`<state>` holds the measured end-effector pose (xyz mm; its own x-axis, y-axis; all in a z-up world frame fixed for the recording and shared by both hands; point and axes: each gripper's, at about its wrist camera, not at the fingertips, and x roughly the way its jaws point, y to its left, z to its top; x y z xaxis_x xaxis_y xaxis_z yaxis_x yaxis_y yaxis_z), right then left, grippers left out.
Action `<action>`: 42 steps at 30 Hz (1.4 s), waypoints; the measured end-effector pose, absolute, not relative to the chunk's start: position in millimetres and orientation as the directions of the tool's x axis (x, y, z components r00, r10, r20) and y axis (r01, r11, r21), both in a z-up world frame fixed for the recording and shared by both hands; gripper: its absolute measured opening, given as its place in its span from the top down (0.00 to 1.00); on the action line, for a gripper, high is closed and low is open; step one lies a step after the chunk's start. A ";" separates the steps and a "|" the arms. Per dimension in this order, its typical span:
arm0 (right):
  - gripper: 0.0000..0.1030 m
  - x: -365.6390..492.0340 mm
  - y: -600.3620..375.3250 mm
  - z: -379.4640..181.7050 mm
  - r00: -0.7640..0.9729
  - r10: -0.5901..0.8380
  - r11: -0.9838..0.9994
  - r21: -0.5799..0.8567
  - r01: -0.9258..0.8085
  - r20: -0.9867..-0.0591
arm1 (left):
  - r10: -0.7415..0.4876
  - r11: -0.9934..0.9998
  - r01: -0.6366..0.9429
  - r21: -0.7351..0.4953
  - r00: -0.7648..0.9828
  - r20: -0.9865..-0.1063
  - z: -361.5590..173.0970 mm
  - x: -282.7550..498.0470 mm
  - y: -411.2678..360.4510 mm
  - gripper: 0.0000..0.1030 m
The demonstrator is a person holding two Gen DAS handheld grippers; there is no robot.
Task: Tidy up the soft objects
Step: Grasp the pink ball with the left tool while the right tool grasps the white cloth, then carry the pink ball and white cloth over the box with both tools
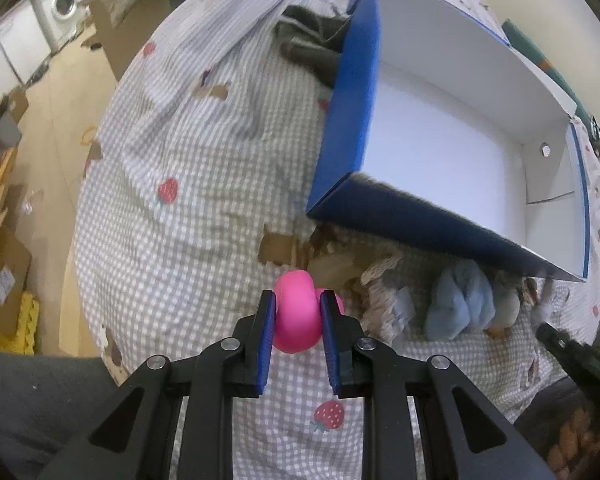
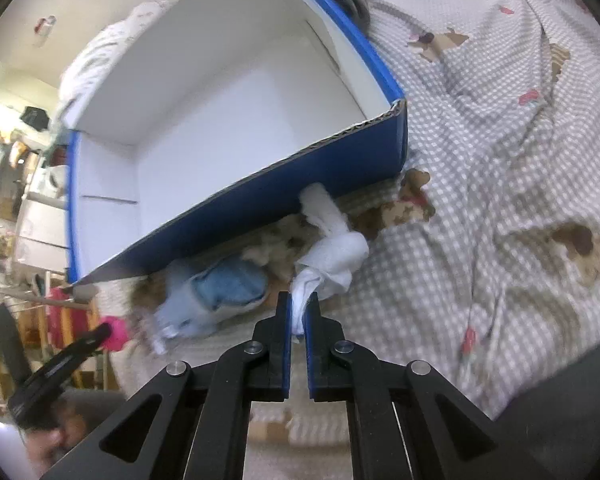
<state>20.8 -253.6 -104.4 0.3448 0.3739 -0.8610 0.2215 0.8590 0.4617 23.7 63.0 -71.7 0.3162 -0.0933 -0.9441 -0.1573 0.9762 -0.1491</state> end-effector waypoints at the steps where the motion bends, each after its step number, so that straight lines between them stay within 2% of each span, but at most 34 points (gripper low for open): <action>1: 0.93 16.3 -250.6 -99.5 0.354 0.389 0.855 0.477 0.205 -0.850 | -0.100 0.974 -0.163 -0.157 0.313 -0.945 -72.7 23.4 64.5 0.80; 8: 0.93 -0.6 -230.8 -76.6 0.411 0.437 0.860 0.506 0.069 -0.800 | -0.131 0.971 -0.139 -0.193 0.365 -0.922 -54.7 16.6 62.9 0.80; 13: 0.93 -8.0 -226.7 -47.3 0.459 0.465 0.859 0.512 -0.027 -0.757 | -0.098 0.989 -0.053 -0.138 0.462 -0.882 -19.9 4.1 52.2 0.80; 21: 0.93 -5.9 -257.6 4.1 0.528 0.457 0.868 0.488 -0.090 -0.716 | -0.083 0.996 0.026 -0.083 0.545 -0.834 13.6 7.3 33.2 0.81; 28: 0.93 17.1 -259.3 15.3 0.550 0.439 0.882 0.458 -0.112 -0.710 | -0.080 0.997 0.032 -0.076 0.570 -0.818 23.5 28.2 22.2 0.81; 42: 0.93 62.8 -257.1 3.4 0.556 0.417 0.893 0.439 -0.101 -0.719 | -0.079 0.996 0.078 -0.040 0.609 -0.789 35.5 75.8 0.1 0.81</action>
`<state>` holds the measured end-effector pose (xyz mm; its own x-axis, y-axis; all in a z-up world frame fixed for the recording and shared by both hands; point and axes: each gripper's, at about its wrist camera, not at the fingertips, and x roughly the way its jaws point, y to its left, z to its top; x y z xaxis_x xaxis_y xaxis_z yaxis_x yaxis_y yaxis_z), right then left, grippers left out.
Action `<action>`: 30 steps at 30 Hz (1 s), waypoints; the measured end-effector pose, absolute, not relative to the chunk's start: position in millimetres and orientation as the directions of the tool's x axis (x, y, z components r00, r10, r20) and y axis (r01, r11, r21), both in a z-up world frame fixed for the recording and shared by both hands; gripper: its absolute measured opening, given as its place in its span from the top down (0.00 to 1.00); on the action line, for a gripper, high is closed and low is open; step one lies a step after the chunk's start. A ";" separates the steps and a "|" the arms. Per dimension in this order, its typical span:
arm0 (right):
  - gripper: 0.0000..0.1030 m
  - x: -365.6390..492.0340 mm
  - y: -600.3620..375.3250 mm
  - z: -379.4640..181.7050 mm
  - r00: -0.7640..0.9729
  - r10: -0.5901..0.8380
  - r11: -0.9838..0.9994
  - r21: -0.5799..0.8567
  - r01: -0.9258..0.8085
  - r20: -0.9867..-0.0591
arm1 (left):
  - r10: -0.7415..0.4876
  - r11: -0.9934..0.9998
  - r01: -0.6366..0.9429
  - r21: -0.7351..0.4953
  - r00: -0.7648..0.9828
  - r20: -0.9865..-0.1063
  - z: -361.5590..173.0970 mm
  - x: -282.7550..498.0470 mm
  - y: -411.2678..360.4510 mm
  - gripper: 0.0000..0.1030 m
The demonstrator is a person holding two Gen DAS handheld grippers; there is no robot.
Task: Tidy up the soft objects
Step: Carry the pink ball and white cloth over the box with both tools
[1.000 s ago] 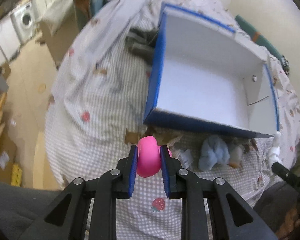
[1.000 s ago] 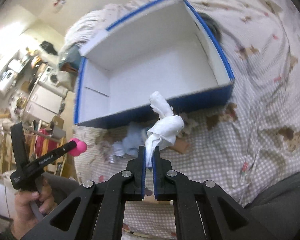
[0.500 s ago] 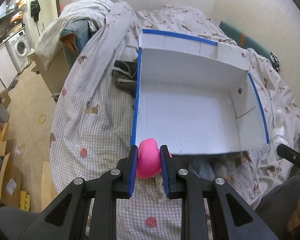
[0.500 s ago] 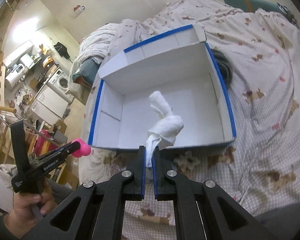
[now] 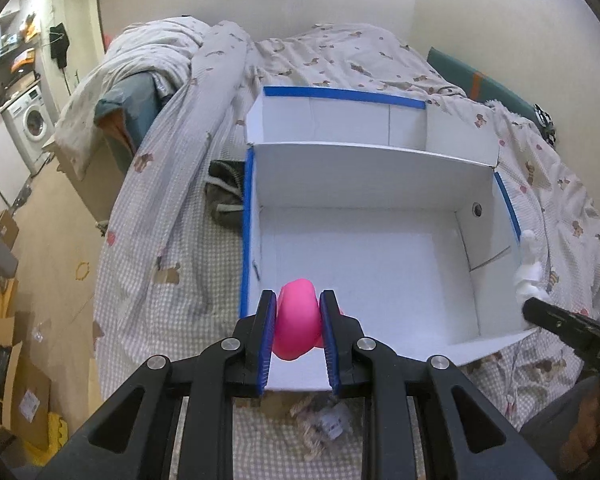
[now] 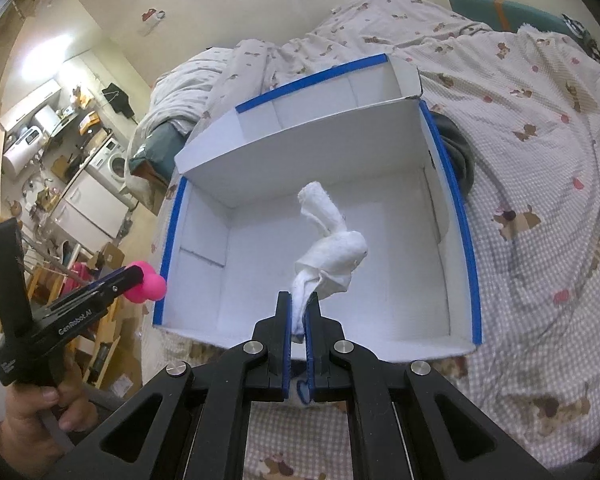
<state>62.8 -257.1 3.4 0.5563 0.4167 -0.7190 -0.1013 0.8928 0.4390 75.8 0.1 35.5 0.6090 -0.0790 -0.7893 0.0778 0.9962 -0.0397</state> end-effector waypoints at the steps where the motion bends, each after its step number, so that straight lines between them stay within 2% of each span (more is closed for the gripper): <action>1: 0.93 66.7 -256.9 2.1 0.553 0.416 0.893 0.439 -0.099 -0.722 | -0.081 0.996 0.082 -0.040 0.607 -0.791 35.2 80.2 -2.4 0.81; 11: 0.93 98.8 -252.0 -16.6 0.552 0.388 0.908 0.408 -0.094 -0.738 | -0.076 0.994 0.104 -0.017 0.602 -0.795 19.2 112.2 -28.3 0.81; 30: 0.93 113.5 -229.7 -56.0 0.468 0.378 0.923 0.364 -0.124 -0.799 | -0.037 0.991 0.122 0.045 0.598 -0.800 -24.6 125.4 -47.3 0.81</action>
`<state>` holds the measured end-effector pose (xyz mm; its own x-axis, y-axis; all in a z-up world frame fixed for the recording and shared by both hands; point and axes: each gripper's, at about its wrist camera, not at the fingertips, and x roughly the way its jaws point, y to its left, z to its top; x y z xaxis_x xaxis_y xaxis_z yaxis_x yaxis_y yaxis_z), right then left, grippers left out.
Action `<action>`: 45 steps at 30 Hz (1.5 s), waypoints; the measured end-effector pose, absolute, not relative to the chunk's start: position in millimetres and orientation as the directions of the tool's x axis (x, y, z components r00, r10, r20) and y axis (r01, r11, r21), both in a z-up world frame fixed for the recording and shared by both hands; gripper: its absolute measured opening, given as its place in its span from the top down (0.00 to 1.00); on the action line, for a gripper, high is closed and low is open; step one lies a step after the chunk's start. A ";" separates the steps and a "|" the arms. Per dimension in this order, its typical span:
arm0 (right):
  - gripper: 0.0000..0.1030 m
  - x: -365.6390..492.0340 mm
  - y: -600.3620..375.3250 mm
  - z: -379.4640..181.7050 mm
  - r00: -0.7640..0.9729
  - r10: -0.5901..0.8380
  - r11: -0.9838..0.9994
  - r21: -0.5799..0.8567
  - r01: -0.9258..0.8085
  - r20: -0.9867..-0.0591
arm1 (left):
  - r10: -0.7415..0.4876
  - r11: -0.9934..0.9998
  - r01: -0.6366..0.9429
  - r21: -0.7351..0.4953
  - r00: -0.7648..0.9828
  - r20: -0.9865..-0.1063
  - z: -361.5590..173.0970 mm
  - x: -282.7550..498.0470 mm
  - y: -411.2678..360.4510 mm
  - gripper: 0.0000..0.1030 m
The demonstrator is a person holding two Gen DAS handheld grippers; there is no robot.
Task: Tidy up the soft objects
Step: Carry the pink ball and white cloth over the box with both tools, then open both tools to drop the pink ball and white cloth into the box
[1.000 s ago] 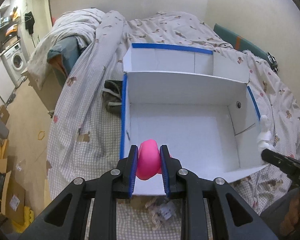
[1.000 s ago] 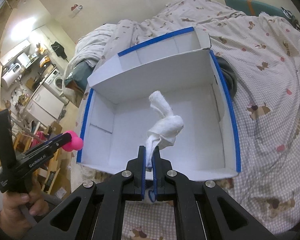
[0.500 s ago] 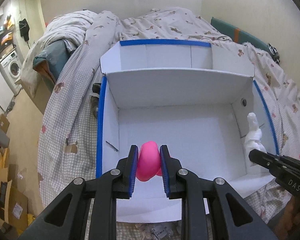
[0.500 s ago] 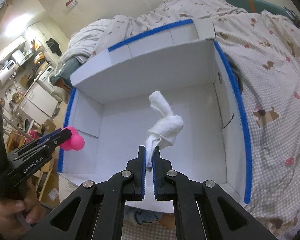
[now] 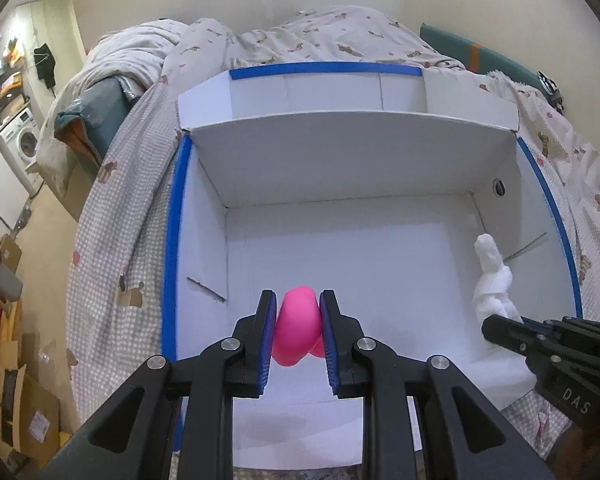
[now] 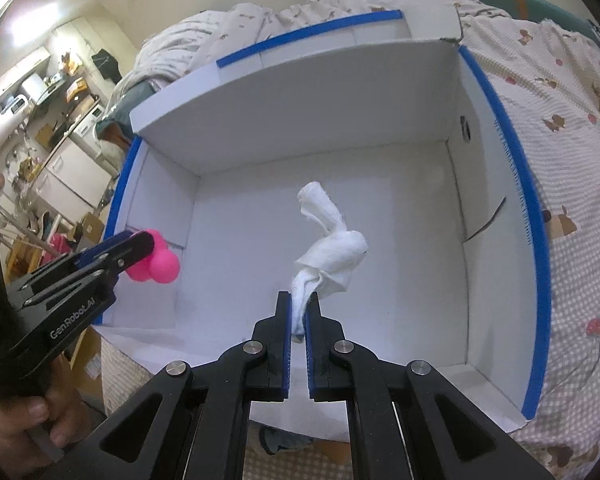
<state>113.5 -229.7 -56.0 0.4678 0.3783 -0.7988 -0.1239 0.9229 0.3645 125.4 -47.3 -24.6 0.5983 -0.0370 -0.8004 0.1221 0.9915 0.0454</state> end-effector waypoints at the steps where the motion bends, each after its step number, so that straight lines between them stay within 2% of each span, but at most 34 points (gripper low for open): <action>1: 0.93 113.4 -229.2 -57.1 0.464 0.379 0.923 0.365 -0.124 -0.801 | -0.039 0.991 0.127 0.046 0.595 -0.803 -25.5 126.1 -49.3 0.81; 13: 0.93 113.1 -214.6 -67.0 0.401 0.404 0.914 0.373 -0.157 -0.822 | -0.012 0.981 0.163 0.108 0.601 -0.799 -39.8 121.5 -60.9 0.81; 22: 0.92 112.1 -220.3 -65.1 0.420 0.402 0.915 0.378 -0.143 -0.814 | -0.036 0.987 0.150 0.065 0.584 -0.811 -39.5 123.2 -55.0 0.81; 30: 0.87 113.4 -232.0 -67.1 0.423 0.406 0.909 0.406 -0.094 -0.810 | -0.038 0.989 0.141 0.054 0.576 -0.816 -38.5 125.2 -52.7 0.80; 32: 0.79 113.6 -233.6 -67.2 0.425 0.405 0.909 0.408 -0.088 -0.810 | -0.039 0.989 0.139 0.049 0.572 -0.819 -38.4 125.8 -52.1 0.76; 33: 0.71 113.5 -234.1 -66.9 0.428 0.404 0.908 0.409 -0.086 -0.808 | -0.043 0.989 0.138 0.044 0.570 -0.820 -38.3 125.8 -51.5 0.71; 34: 0.57 112.8 -234.7 -66.0 0.431 0.402 0.909 0.408 -0.085 -0.808 | -0.047 0.990 0.137 0.039 0.570 -0.821 -37.9 125.6 -51.1 0.65; 35: 0.33 112.7 -235.5 -65.4 0.437 0.399 0.910 0.406 -0.082 -0.806 | -0.048 0.990 0.136 0.037 0.572 -0.819 -37.1 125.1 -50.5 0.60; 36: 0.26 112.1 -236.9 -63.7 0.450 0.398 0.909 0.409 -0.079 -0.800 | -0.050 0.990 0.135 0.035 0.578 -0.815 -35.8 124.2 -49.7 0.50; 37: 0.23 111.8 -238.4 -62.1 0.462 0.398 0.908 0.412 -0.075 -0.793 | -0.053 0.991 0.133 0.031 0.583 -0.811 -34.4 123.5 -48.8 0.40; 38: 0.22 112.0 -239.9 -61.3 0.469 0.396 0.908 0.414 -0.071 -0.789 | -0.054 0.991 0.130 0.029 0.589 -0.806 -33.2 123.3 -48.1 0.37; 45: 0.22 114.2 -248.3 -64.0 0.463 0.398 0.901 0.432 -0.035 -0.792 | -0.039 0.993 0.110 0.036 0.610 -0.792 -27.3 122.1 -45.1 0.36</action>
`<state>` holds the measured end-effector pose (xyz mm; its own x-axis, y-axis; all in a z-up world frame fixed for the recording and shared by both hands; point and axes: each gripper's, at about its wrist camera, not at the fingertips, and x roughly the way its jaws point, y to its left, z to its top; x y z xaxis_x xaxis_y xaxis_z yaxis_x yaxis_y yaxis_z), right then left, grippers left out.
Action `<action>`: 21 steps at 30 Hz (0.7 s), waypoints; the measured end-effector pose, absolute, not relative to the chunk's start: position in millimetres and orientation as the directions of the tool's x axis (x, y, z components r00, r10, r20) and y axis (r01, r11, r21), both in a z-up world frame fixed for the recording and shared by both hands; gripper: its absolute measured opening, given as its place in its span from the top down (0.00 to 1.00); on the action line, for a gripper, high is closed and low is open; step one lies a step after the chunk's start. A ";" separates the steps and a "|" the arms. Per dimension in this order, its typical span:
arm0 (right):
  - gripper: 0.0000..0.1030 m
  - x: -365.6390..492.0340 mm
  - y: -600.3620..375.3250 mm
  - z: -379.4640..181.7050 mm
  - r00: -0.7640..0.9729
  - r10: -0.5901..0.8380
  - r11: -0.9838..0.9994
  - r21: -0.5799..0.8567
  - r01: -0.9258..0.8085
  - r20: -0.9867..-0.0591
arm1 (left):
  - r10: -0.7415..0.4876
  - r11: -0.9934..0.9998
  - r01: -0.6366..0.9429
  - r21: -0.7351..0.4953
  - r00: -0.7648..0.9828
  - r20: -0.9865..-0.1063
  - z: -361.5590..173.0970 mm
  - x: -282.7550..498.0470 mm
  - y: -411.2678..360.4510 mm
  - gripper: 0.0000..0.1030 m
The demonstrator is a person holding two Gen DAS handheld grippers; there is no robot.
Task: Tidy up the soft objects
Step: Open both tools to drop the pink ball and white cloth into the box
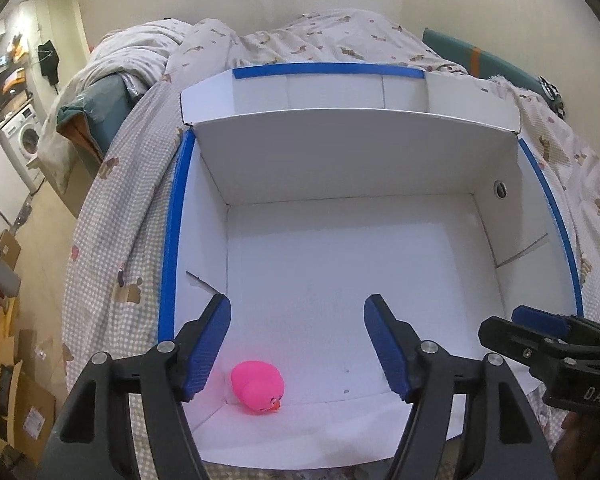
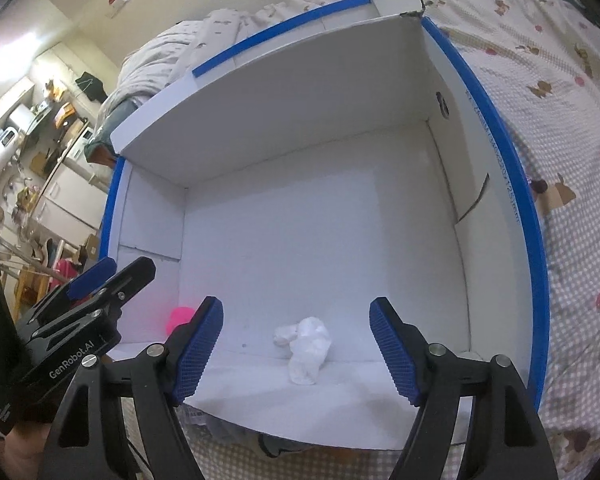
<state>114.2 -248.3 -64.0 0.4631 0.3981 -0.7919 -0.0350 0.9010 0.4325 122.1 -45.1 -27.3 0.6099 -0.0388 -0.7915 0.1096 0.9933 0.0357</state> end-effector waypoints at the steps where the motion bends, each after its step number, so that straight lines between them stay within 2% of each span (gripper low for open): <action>1: 0.22 114.2 -247.9 -63.6 0.465 0.396 0.902 0.430 -0.037 -0.792 | -0.037 0.994 0.107 0.036 0.609 -0.792 -27.1 122.7 -45.0 0.35; 11: 0.22 109.8 -248.2 -57.8 0.486 0.381 0.911 0.410 -0.051 -0.786 | -0.038 0.996 0.089 0.019 0.599 -0.800 -28.7 120.6 -35.0 0.36; 21: 0.22 94.6 -255.1 -50.9 0.505 0.359 0.918 0.393 -0.041 -0.785 | -0.013 0.996 0.072 0.043 0.637 -0.771 -7.0 100.0 -24.3 0.36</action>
<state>94.6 -255.1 -50.9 0.5051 0.3585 -0.7850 -0.0406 0.9185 0.3934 100.0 -24.3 -6.9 0.6371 -0.0126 -0.7707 0.0722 0.9964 0.0435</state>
